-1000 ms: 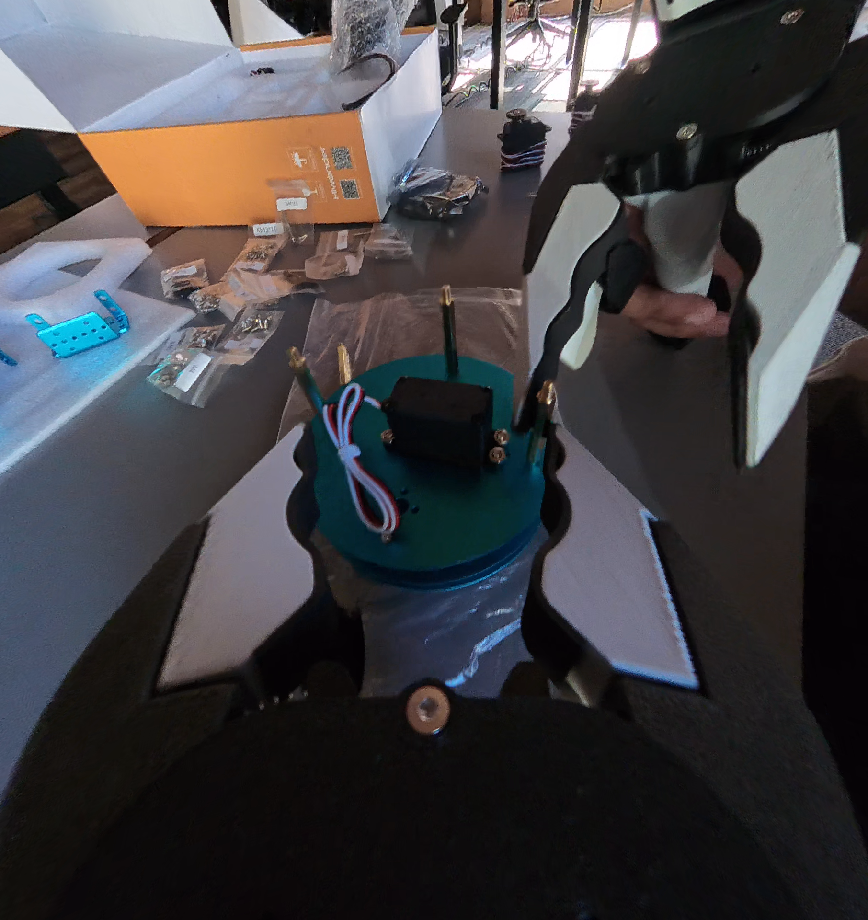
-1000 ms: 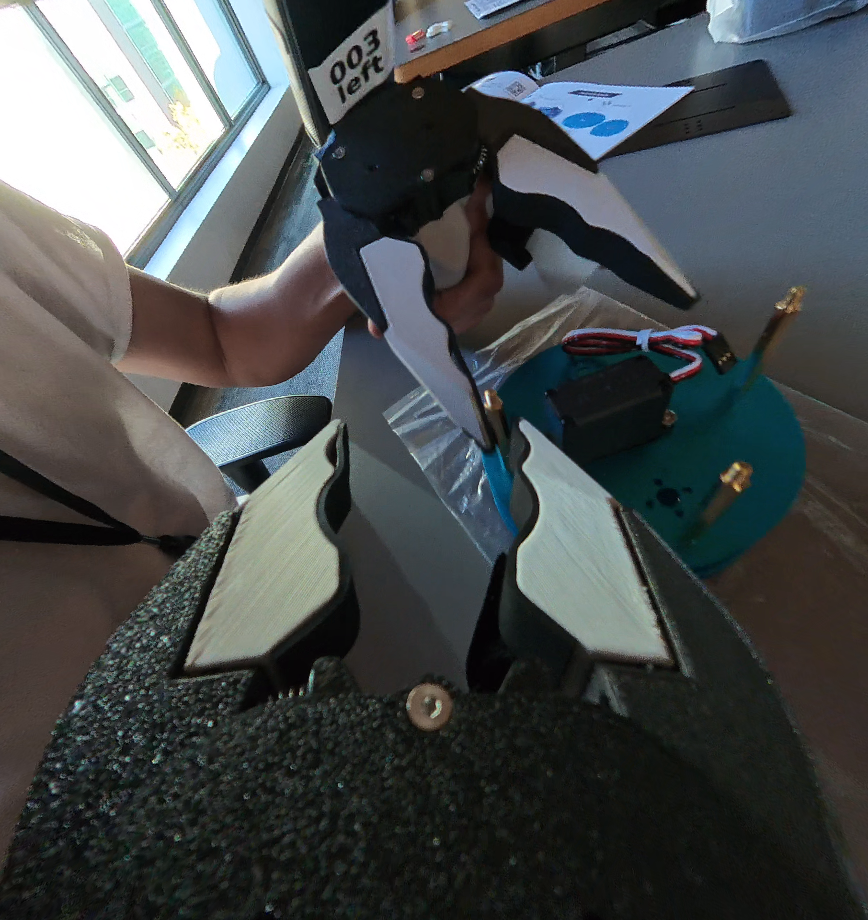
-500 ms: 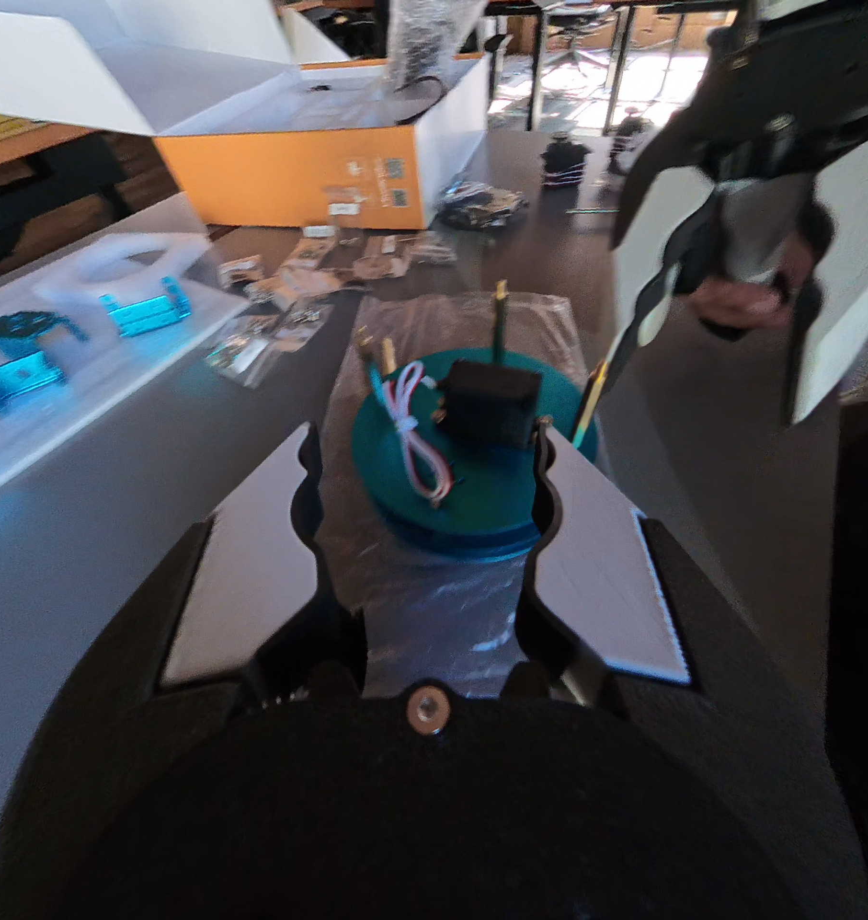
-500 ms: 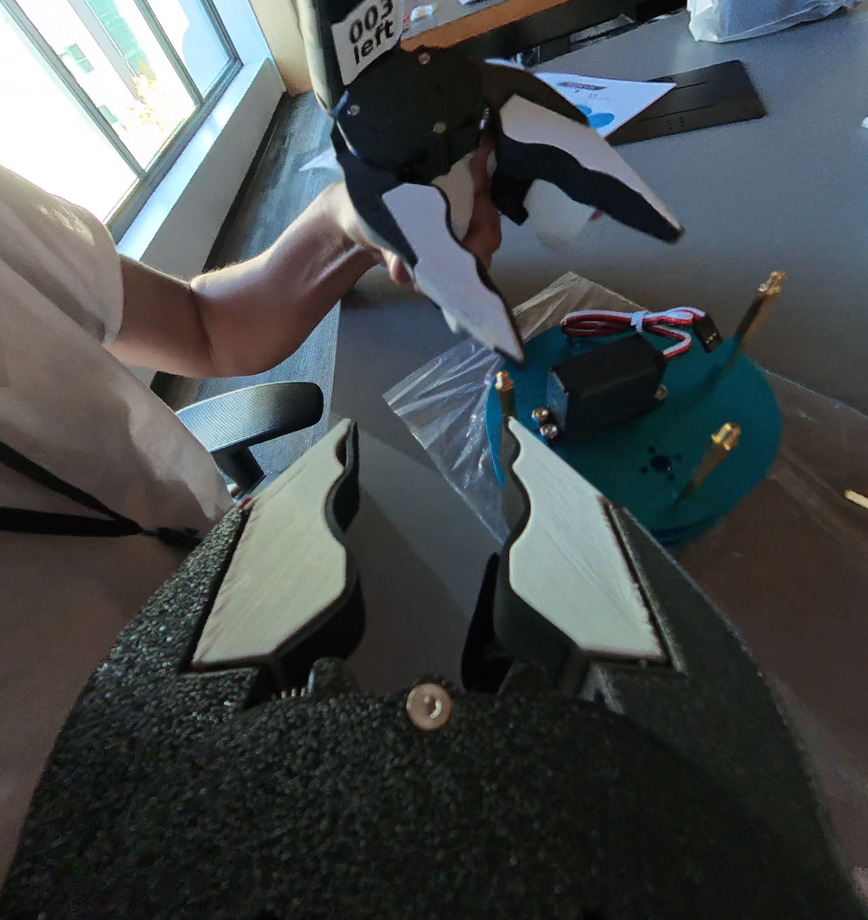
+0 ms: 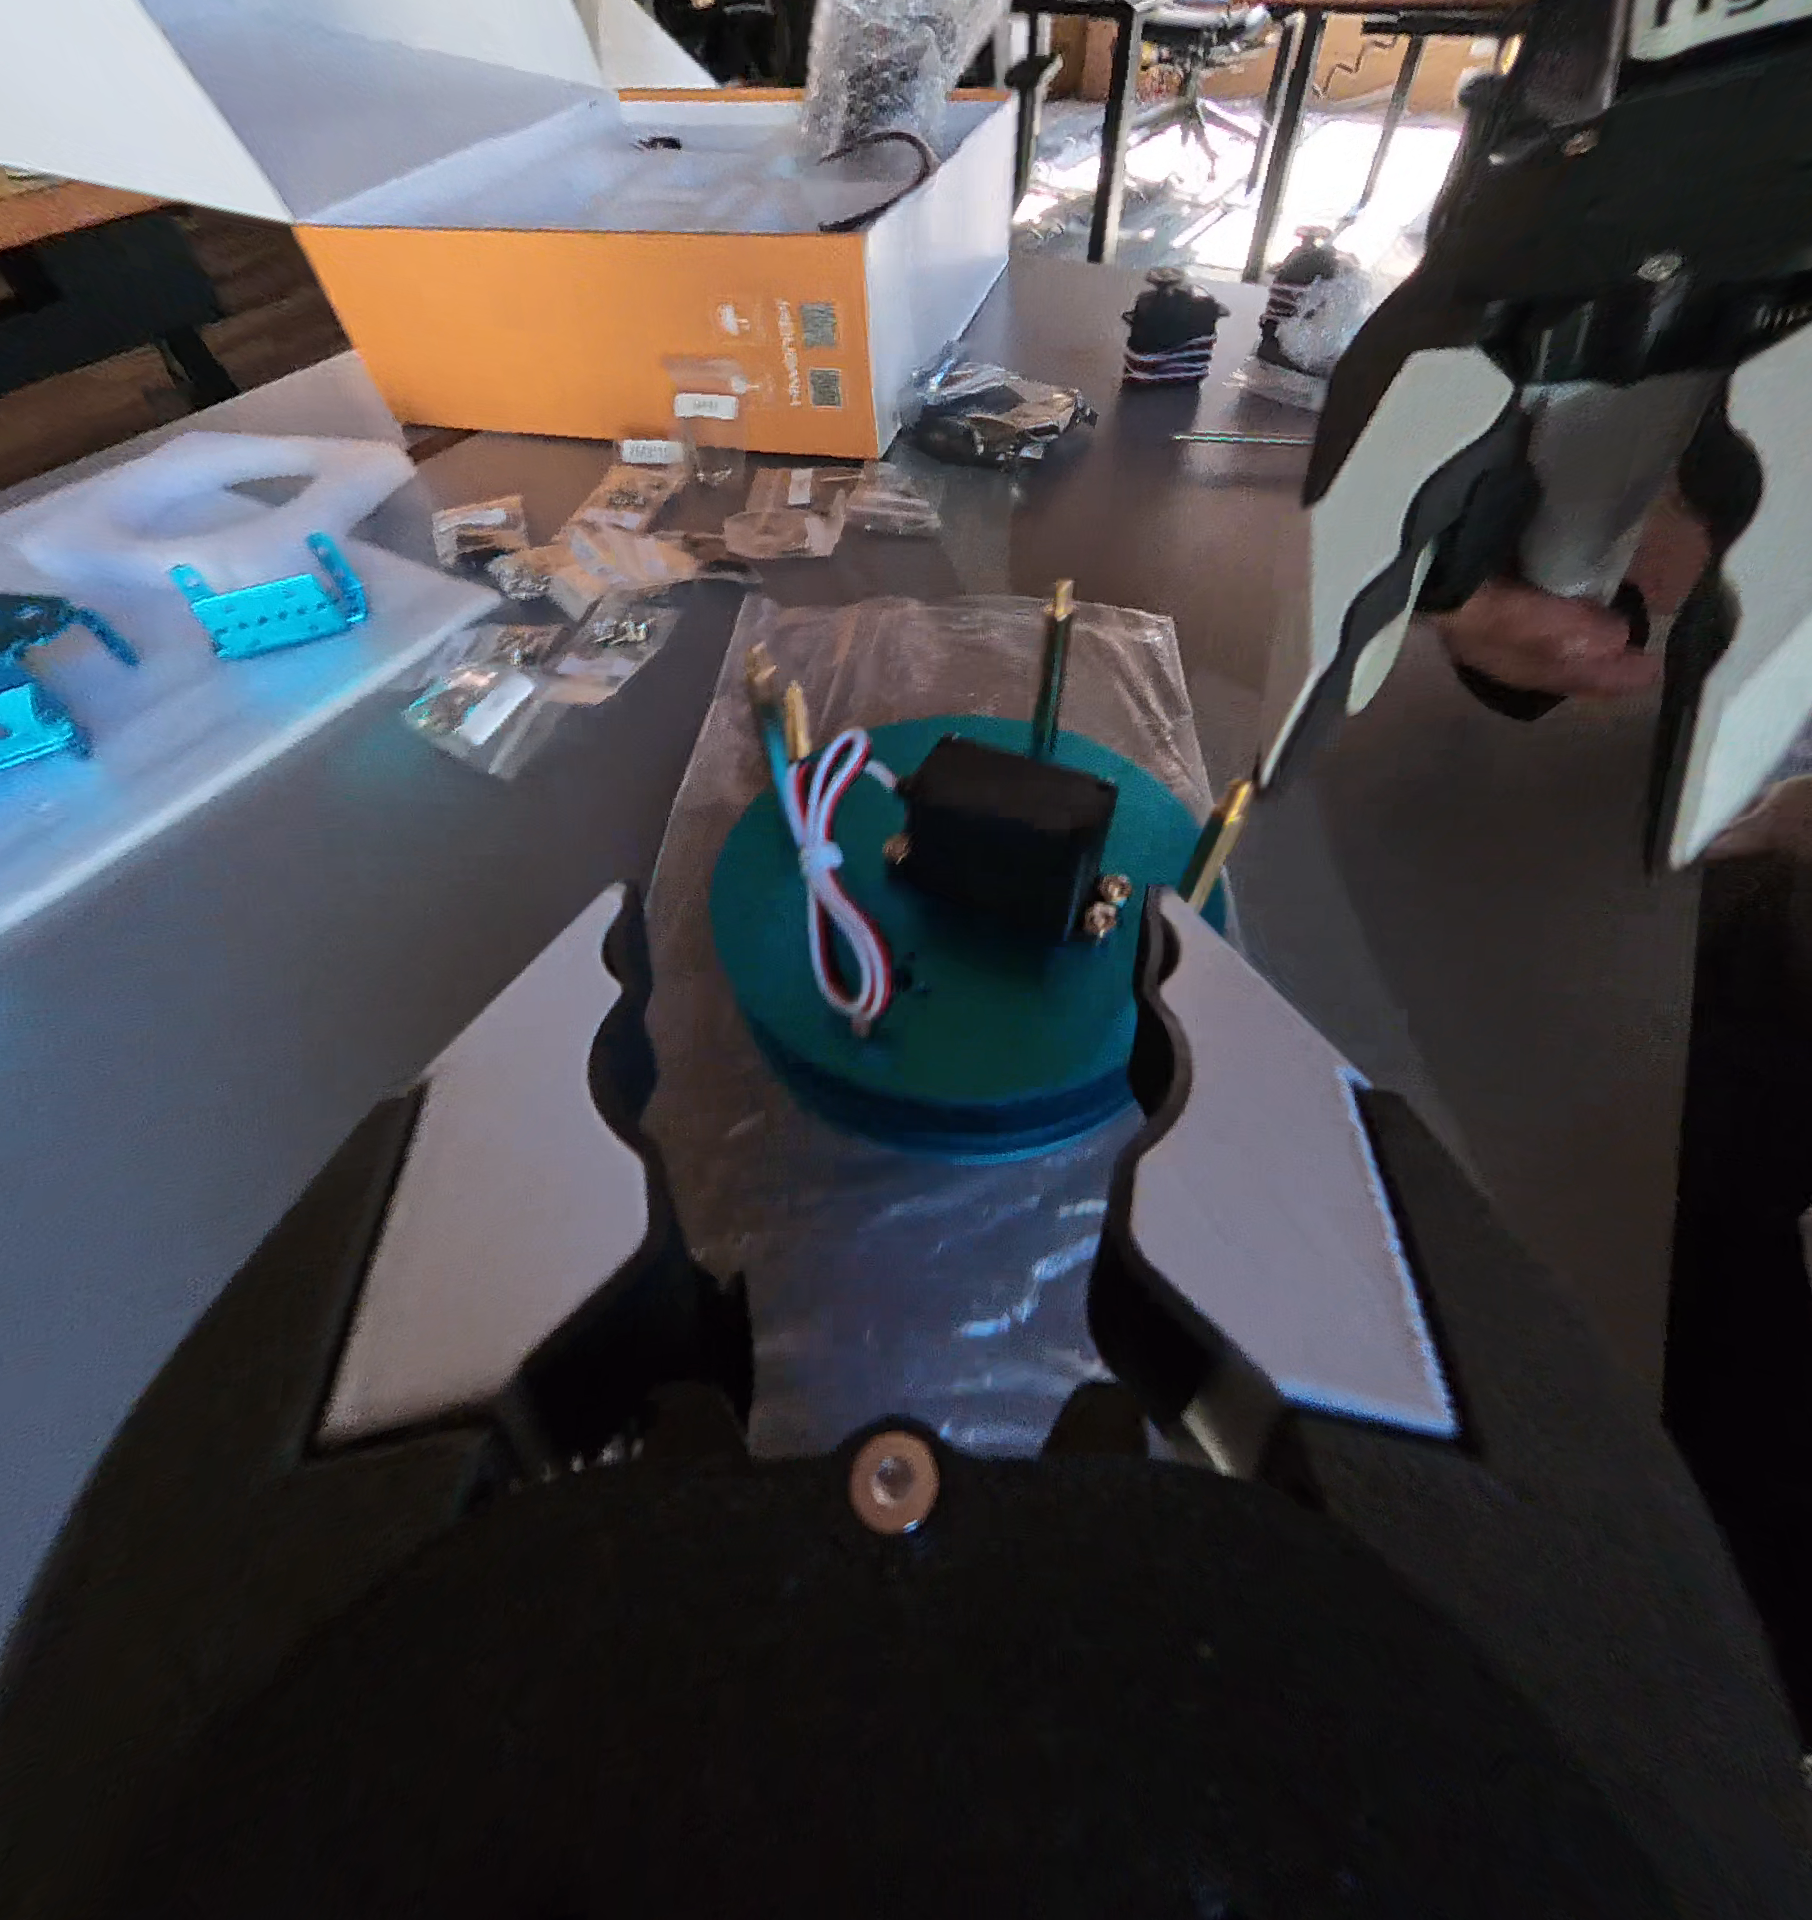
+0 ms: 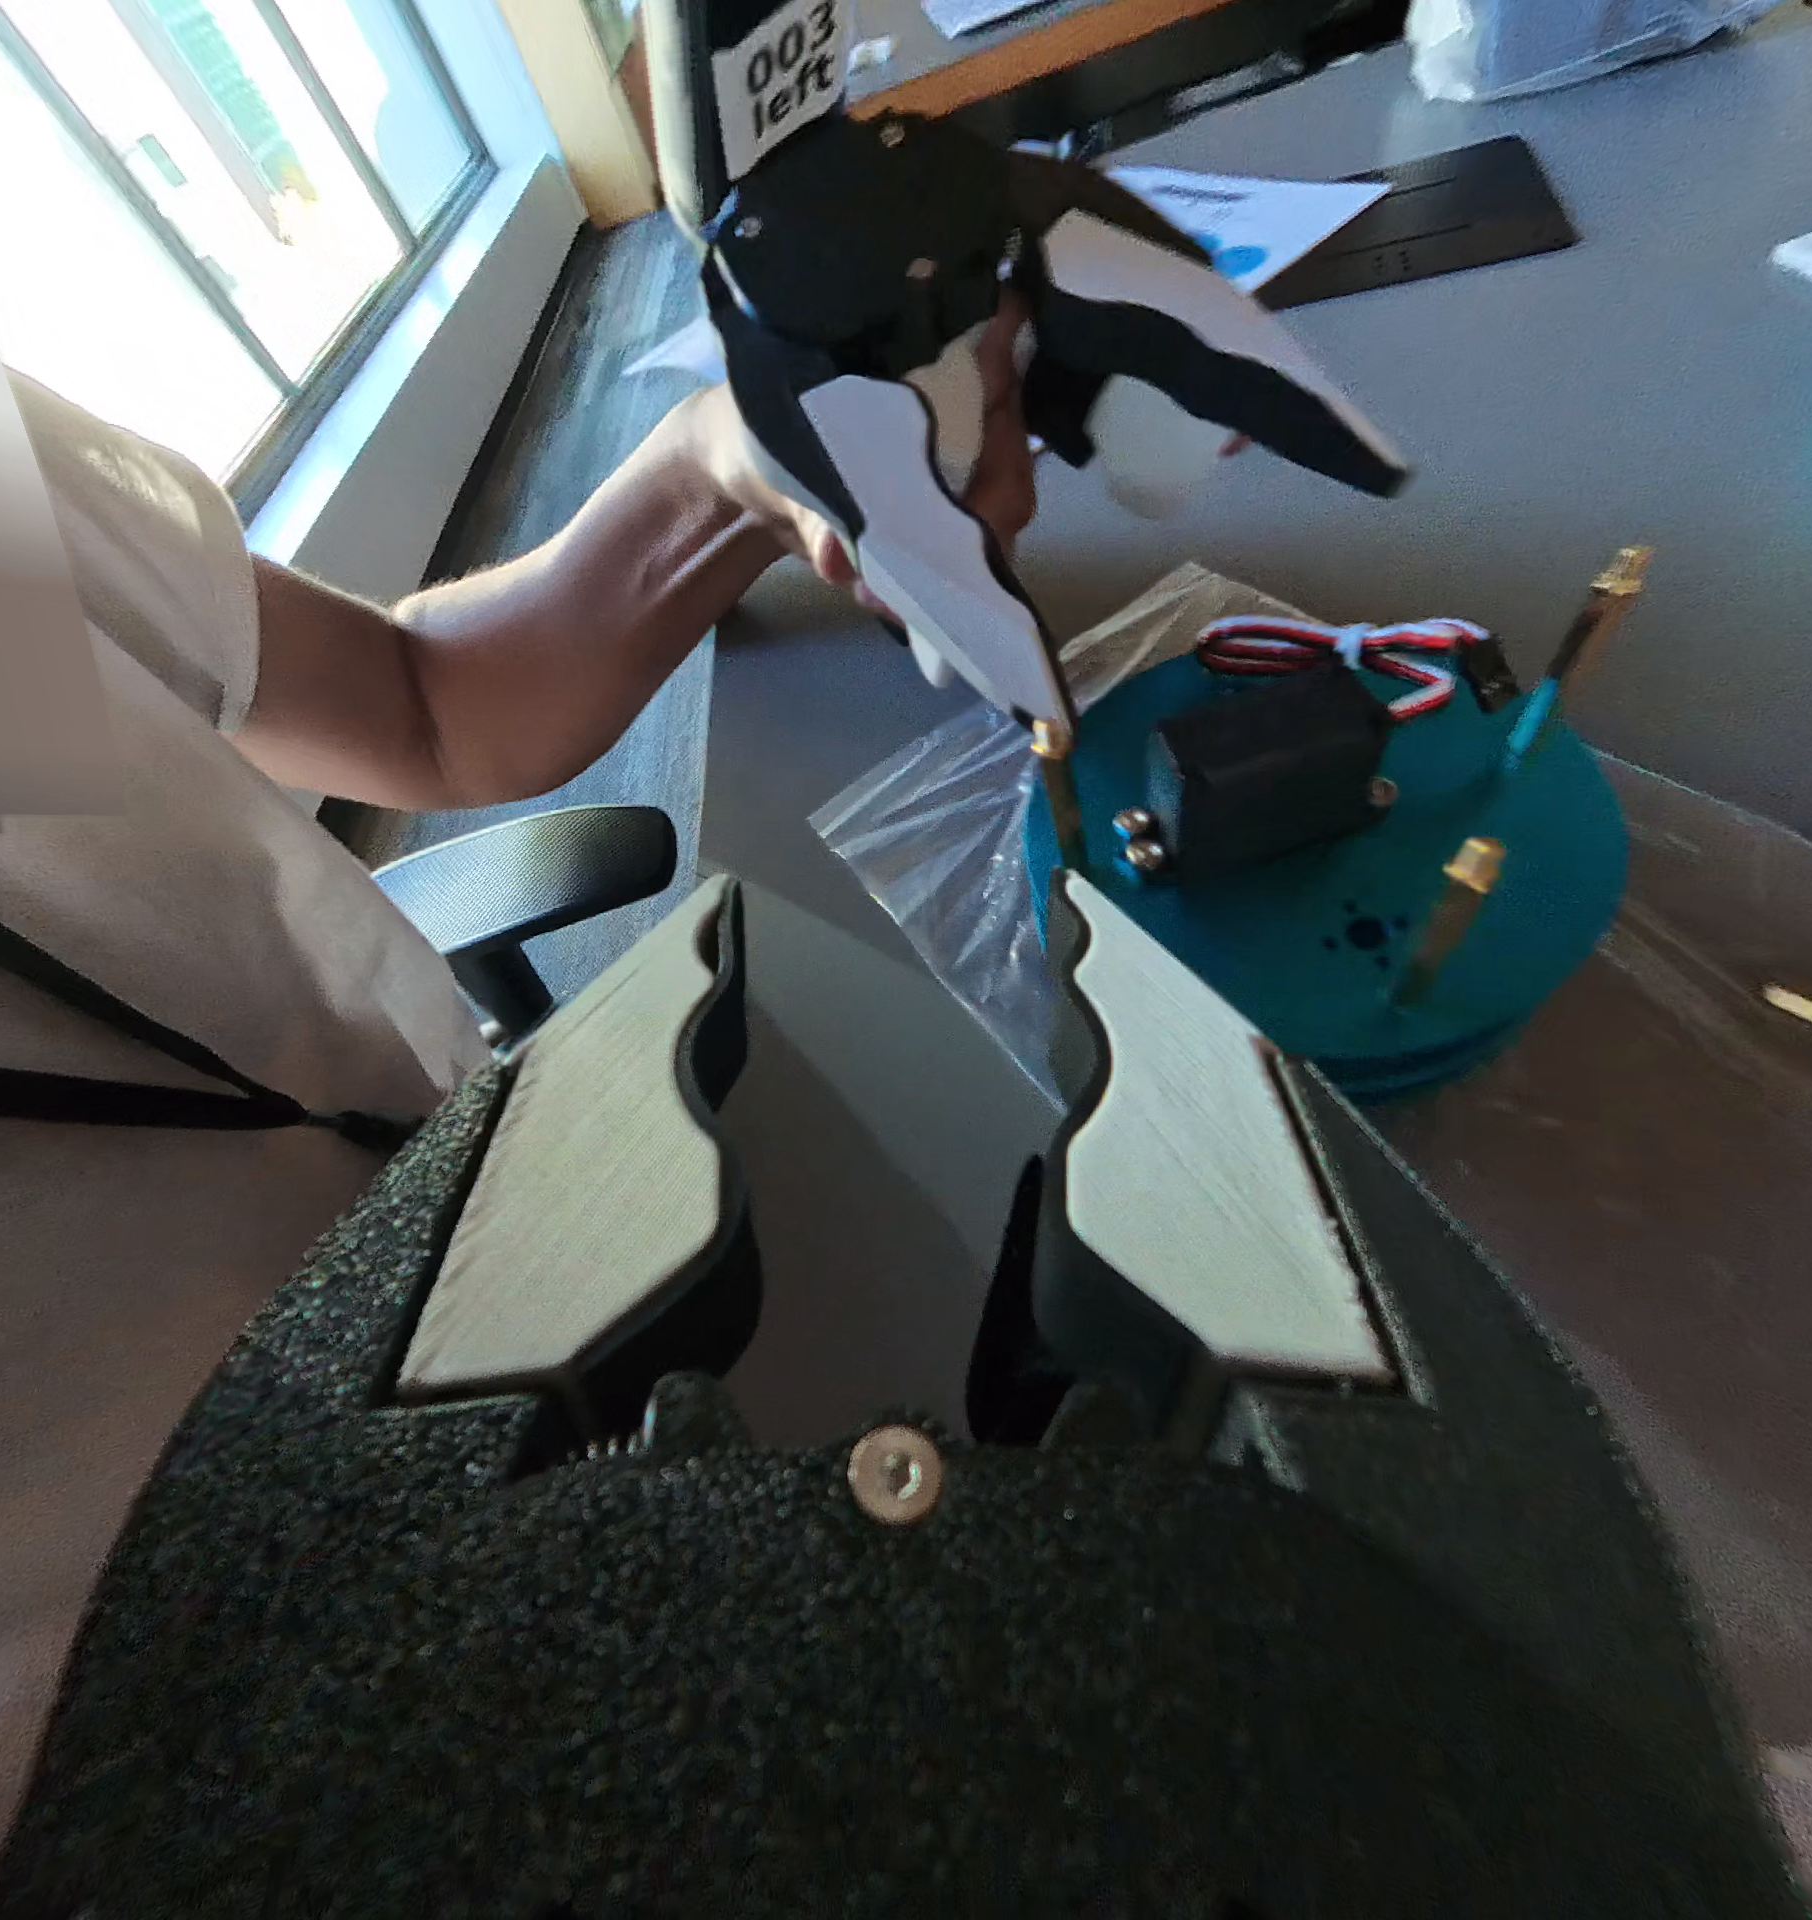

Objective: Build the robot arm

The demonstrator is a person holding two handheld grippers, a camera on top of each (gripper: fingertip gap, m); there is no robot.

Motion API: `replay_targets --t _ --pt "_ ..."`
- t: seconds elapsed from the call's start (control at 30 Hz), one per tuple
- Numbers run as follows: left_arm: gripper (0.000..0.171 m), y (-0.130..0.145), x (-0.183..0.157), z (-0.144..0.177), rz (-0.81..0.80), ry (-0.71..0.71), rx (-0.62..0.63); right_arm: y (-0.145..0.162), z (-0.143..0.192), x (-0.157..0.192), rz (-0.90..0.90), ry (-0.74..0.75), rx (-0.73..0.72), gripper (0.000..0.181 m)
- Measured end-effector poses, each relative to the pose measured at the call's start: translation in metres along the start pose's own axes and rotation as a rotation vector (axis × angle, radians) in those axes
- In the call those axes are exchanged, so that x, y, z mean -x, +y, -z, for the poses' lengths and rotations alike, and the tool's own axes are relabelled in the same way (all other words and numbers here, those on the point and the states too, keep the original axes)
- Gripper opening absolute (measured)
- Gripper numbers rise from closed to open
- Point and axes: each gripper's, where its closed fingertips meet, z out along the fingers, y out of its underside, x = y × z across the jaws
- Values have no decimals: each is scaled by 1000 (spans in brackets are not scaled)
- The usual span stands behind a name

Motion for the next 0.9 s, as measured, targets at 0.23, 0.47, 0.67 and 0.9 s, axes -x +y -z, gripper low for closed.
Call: replay_targets --t 0.23,0.47,0.67,0.9 --pt "94 -11 -21 1 -54 55 -42 -3 -18 -12 24 37 30 68" --pt "99 -7 -17 -14 -116 58 8 -4 -30 -2 12 0 10 69" --pt "97 2 -3 18 -58 57 -22 2 -8 -9 20 79 16 61" --pt "97 -4 -23 -21 -160 40 33 -6 -37 -5 19 6 31 66"
